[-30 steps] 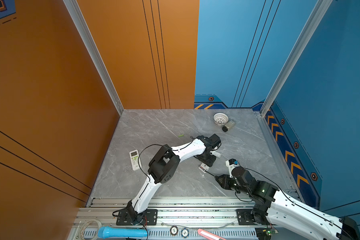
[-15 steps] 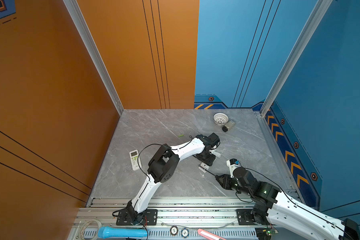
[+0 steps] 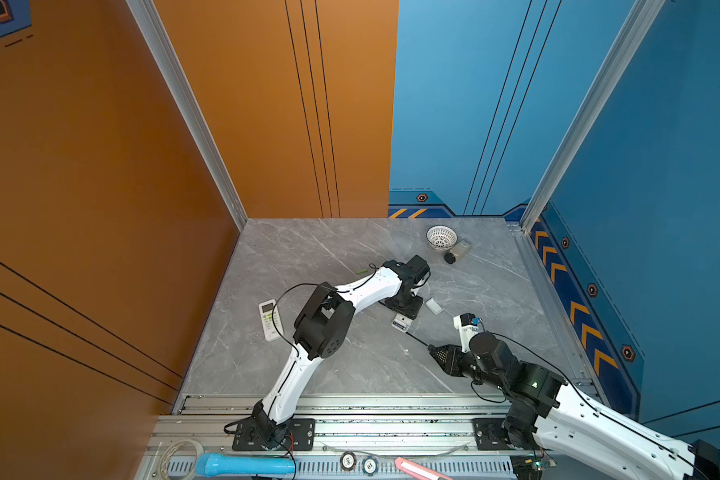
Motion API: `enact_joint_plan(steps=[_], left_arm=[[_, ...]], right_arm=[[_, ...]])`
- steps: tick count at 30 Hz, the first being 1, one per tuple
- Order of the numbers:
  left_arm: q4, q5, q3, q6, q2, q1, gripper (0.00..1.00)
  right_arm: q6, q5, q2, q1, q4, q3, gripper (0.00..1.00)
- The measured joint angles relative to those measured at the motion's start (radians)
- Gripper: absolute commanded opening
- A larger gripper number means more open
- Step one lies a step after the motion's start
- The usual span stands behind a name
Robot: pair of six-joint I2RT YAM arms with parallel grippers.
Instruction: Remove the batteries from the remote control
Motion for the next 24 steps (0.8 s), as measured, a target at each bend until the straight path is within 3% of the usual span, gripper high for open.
enact_joint_plan(steps=[5, 24], left_arm=[[0.018, -0.011, 0.000, 0.000, 0.000, -0.004, 0.03], [0.041, -0.011, -0.002, 0.000, 0.000, -0.021, 0.03]], right_arm=[[-0.002, 0.011, 0.096, -0.007, -0.008, 0.070, 0.00], [-0.002, 0.013, 0.203, -0.054, -0.008, 0.084, 0.00]])
